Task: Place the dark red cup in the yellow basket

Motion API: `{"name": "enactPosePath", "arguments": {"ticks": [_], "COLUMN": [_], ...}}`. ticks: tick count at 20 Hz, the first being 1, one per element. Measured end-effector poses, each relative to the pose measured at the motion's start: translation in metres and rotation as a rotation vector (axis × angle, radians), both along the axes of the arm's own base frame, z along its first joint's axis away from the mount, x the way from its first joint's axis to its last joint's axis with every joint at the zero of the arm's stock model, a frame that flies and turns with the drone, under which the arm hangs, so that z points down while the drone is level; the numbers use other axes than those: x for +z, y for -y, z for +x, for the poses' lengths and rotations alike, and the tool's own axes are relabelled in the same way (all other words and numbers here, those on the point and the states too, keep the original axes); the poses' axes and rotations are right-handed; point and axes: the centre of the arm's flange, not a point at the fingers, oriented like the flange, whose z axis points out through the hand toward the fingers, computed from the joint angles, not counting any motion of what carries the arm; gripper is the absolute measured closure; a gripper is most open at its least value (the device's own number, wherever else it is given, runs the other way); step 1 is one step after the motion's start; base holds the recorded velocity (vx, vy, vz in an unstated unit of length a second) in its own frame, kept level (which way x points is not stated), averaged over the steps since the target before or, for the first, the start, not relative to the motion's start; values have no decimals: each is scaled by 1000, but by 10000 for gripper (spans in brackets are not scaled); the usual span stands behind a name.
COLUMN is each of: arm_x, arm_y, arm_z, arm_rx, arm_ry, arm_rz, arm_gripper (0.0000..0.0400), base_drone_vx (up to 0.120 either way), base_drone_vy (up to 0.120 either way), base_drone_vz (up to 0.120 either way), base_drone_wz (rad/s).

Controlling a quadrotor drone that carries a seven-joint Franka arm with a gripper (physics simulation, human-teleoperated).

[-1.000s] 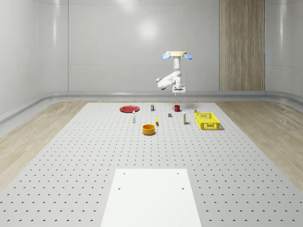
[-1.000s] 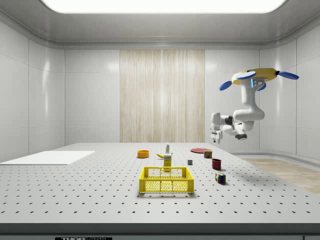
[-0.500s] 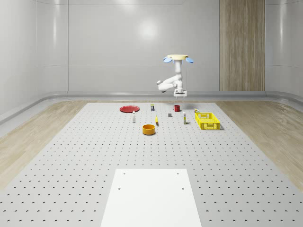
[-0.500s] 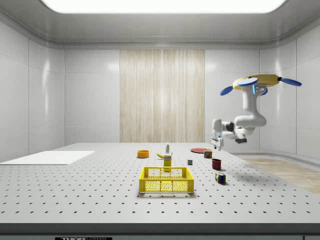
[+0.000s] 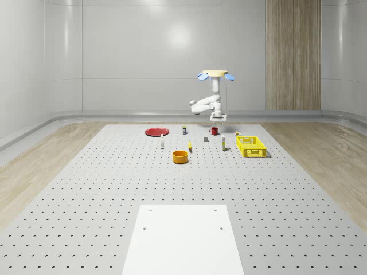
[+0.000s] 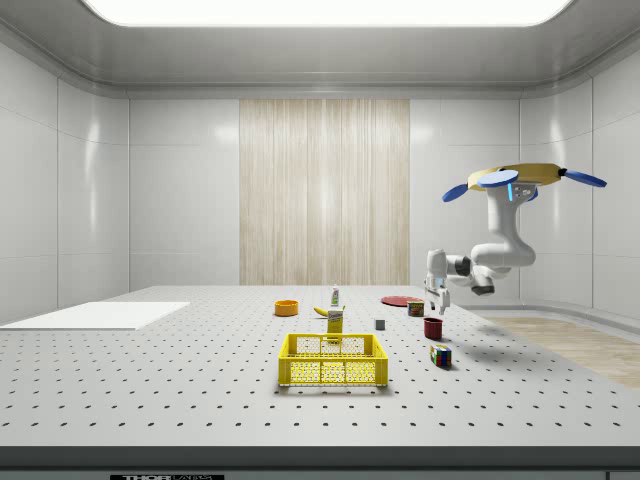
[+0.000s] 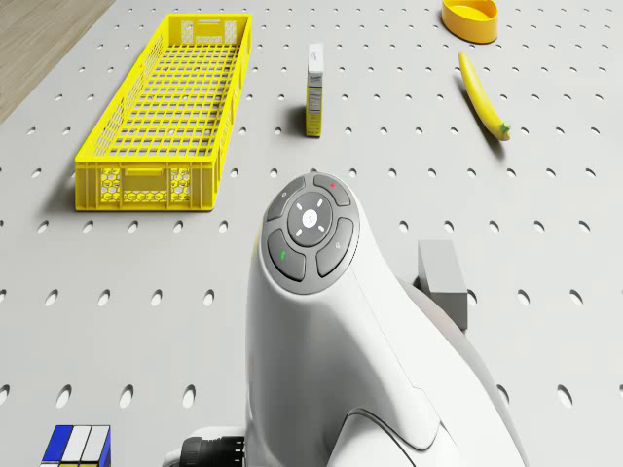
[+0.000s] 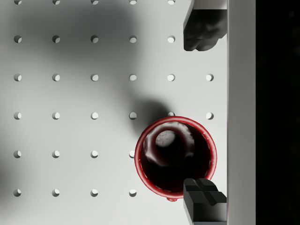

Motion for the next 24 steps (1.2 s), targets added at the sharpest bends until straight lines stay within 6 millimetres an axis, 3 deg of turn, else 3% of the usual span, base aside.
{"name": "enactPosePath", "arguments": {"ticks": [8, 24], "arm_x": [0, 31], "arm_y": [0, 0], "arm_z": [0, 10], "arm_rx": [0, 1], "arm_ry": [0, 0], "arm_rz": [0, 0], "arm_gripper": [0, 0], "base_drone_vx": [0, 0], "base_drone_vy": [-10, 0], "base_drone_vz": [-110, 0], "base_drone_wz": [0, 0]}}
